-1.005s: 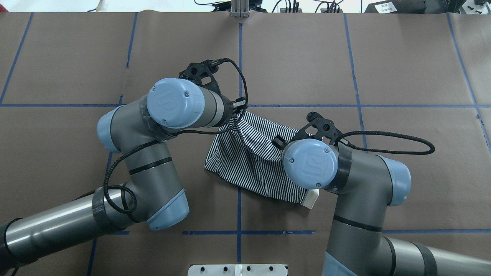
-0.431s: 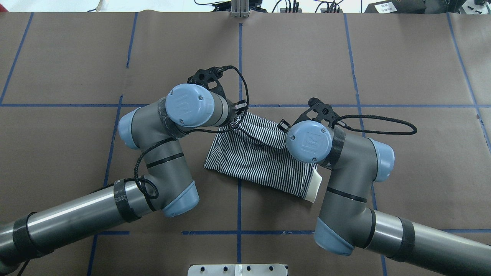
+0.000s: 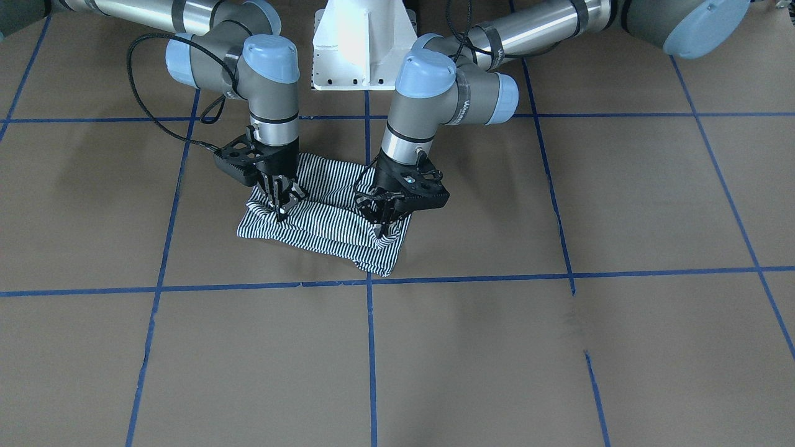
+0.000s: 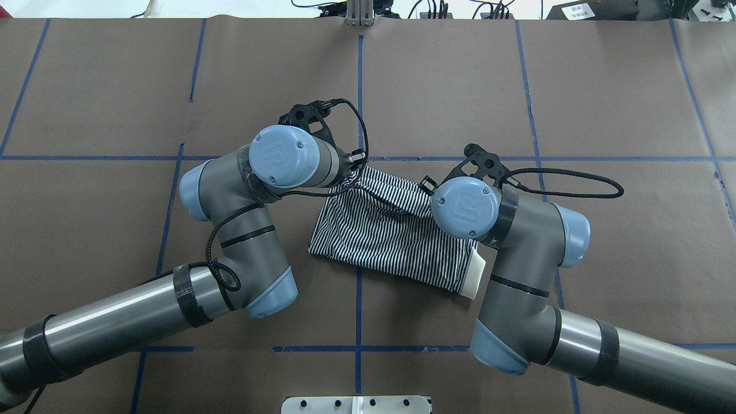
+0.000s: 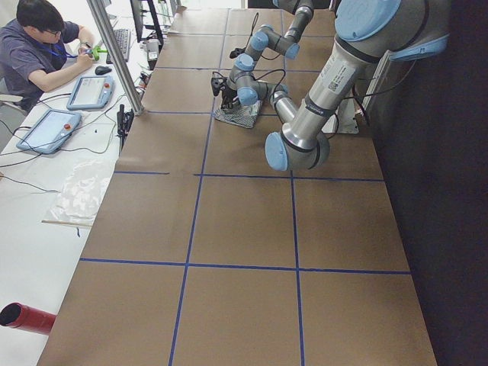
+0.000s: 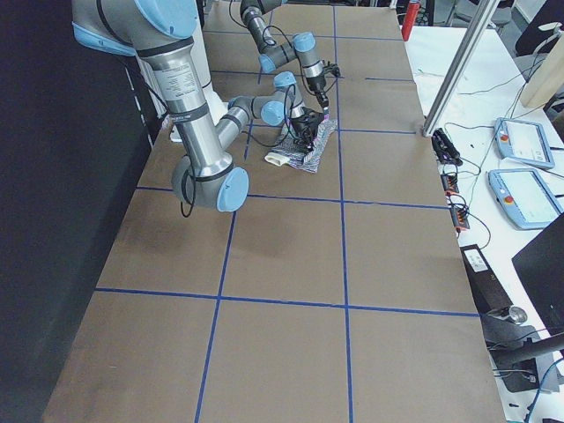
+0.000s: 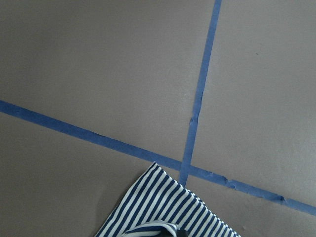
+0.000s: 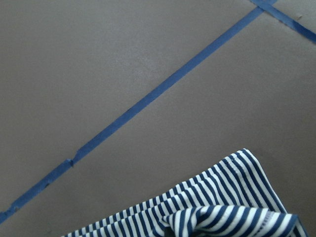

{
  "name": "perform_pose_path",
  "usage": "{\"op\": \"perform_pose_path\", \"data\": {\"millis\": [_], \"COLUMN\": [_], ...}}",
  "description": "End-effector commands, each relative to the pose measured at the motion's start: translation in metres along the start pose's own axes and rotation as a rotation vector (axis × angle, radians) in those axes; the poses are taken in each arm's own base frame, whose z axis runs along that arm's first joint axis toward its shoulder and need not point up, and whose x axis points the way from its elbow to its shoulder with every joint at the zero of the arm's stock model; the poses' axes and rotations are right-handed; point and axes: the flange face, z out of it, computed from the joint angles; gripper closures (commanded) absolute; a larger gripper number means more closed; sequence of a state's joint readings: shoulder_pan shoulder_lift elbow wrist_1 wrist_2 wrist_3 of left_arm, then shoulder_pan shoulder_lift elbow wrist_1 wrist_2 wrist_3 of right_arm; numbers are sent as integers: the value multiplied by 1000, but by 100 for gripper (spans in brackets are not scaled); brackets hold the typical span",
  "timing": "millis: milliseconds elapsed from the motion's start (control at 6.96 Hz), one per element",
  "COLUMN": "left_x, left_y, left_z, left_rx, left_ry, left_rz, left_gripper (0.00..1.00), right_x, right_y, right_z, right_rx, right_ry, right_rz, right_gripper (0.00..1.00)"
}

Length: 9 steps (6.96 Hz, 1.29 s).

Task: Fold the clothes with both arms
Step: 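Release the shirt and raise the left gripper away while the right gripper holds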

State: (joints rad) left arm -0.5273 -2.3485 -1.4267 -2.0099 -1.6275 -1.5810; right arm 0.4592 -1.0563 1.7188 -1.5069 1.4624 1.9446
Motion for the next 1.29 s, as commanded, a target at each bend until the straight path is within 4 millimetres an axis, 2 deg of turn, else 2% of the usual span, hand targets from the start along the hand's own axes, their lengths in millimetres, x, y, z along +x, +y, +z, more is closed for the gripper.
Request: {"op": "perform_pose_path", "data": {"millis": [0,144,287,431,574,718,862,1005,1149], "left_x": [-1,-3,-5,-7,-16,-46,-82,-93,-94], "left_y": [-12,-21,-30,-43,-74,-104,-125,-128,-128], "left_z": [-1,-2,-1,-6,-16,-23,-28,-26,-26], "left_rx": [12,23,31,41,7,-67,-74,-71,-71], "left_ry": [1,2,-5,0,4,13,40,41,41], "left_rz": [19,24,68,151,219,317,381,381,375], "left_gripper": [100,84,40,0,0,0,0,0,0], "right_x": [0,-3,-7,-11,-14,-32,-45,-48,-62], "right_y": [-4,-14,-26,-40,-42,-36,-9,26,52], "right_z": [2,-2,-8,-18,-34,-48,-57,-56,-51], "right_rx": [6,4,-14,-48,-76,-78,-83,-32,-3], "right_ry": [4,-2,-8,-18,-39,-70,-90,-109,-110], "right_rz": [-113,-133,-180,-209,-257,-267,-304,-402,-430], "right_gripper": [1,0,0,0,0,0,0,0,0]}}
